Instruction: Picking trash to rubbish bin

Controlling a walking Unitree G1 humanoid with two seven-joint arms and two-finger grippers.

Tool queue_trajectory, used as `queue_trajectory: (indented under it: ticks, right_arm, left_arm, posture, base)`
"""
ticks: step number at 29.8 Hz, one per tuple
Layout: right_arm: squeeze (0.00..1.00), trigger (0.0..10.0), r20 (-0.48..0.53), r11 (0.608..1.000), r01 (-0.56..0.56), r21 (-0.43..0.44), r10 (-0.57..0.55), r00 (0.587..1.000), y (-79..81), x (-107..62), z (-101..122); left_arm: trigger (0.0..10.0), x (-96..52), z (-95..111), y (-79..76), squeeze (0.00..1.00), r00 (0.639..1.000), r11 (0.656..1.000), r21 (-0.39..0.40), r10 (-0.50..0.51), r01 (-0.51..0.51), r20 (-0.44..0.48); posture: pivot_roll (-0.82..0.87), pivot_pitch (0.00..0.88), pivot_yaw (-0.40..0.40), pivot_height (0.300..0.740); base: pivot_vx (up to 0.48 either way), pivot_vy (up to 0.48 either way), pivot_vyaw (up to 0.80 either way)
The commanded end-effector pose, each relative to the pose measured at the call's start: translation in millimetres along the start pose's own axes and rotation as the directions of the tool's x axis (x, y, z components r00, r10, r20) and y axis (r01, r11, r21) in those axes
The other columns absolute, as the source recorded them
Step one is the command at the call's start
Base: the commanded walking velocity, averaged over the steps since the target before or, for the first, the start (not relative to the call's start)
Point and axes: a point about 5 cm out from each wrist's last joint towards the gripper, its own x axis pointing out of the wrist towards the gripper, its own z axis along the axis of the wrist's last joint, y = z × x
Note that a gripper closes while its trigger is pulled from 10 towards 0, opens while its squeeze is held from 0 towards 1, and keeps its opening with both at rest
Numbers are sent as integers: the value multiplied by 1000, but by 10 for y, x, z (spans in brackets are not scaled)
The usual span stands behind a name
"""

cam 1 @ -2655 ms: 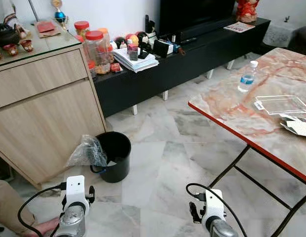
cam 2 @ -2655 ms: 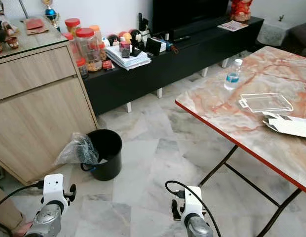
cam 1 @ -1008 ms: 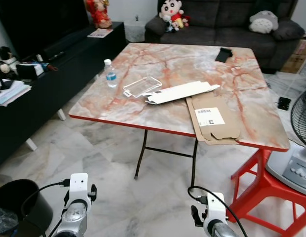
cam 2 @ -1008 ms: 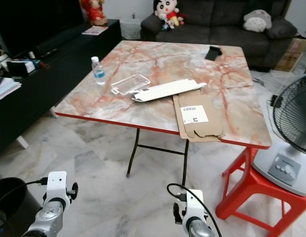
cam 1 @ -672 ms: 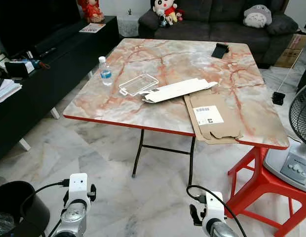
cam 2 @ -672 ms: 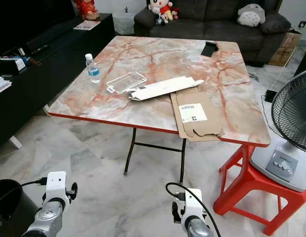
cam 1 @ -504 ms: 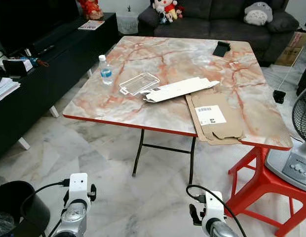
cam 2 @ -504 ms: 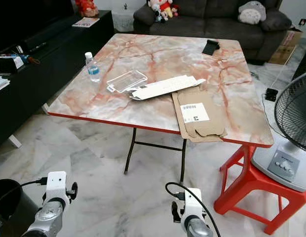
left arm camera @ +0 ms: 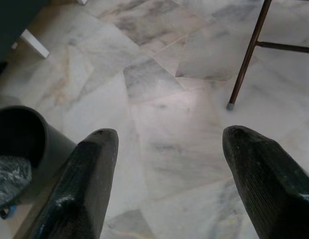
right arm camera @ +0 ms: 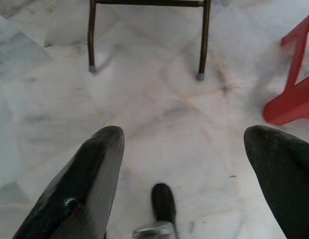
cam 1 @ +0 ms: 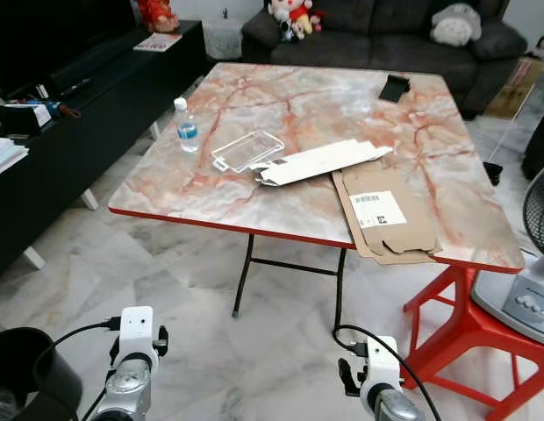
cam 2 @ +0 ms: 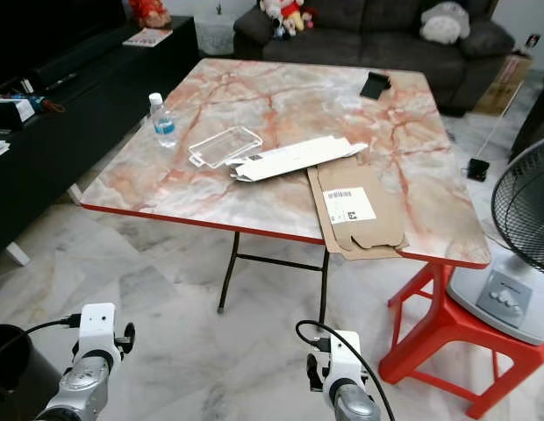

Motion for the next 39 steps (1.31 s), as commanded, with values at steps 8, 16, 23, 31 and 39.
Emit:
queue_trajectory:
  ticks: [8, 16, 23, 31, 39]
  right_arm:
    - [0, 10000, -7, 1000, 4, 8, -4, 1000, 1, -6, -27]
    - [0, 10000, 28, 1000, 0, 11, 0, 1000, 11, 5, 41]
    - [0, 10000, 111, 997, -38, -68, 46, 993, 66, 35, 247]
    - [0, 10000, 373, 978, -99, -186, 163, 914, 136, 3, 749]
    - [0, 10000, 639, 979, -129, -159, 202, 742, 343, -133, 1462]
  left_arm:
    - [10000, 21, 63, 4, 0, 1000, 1000, -8, 7, -7, 21]
    - [10000, 41, 169, -18, 0, 997, 1000, 25, -15, 13, 78]
    - [10000, 64, 444, -82, 0, 973, 995, 93, -47, 27, 227]
    - [10000, -49, 691, -104, 0, 903, 999, 52, -34, 13, 428]
    - [10000, -159, 1205, -161, 0, 781, 994, 113, -71, 0, 620]
  posture:
    - [28, 0, 31, 740]
    - [26, 0, 37, 740]
    - [28, 0, 42, 740]
    - [11, 0, 47, 740]
    - [3, 0, 61, 740]
  base:
    - [0, -271, -723]
    - [0, 0, -273]
    - [0, 0, 0]
    - [0, 0, 0]
    - [0, 0, 0]
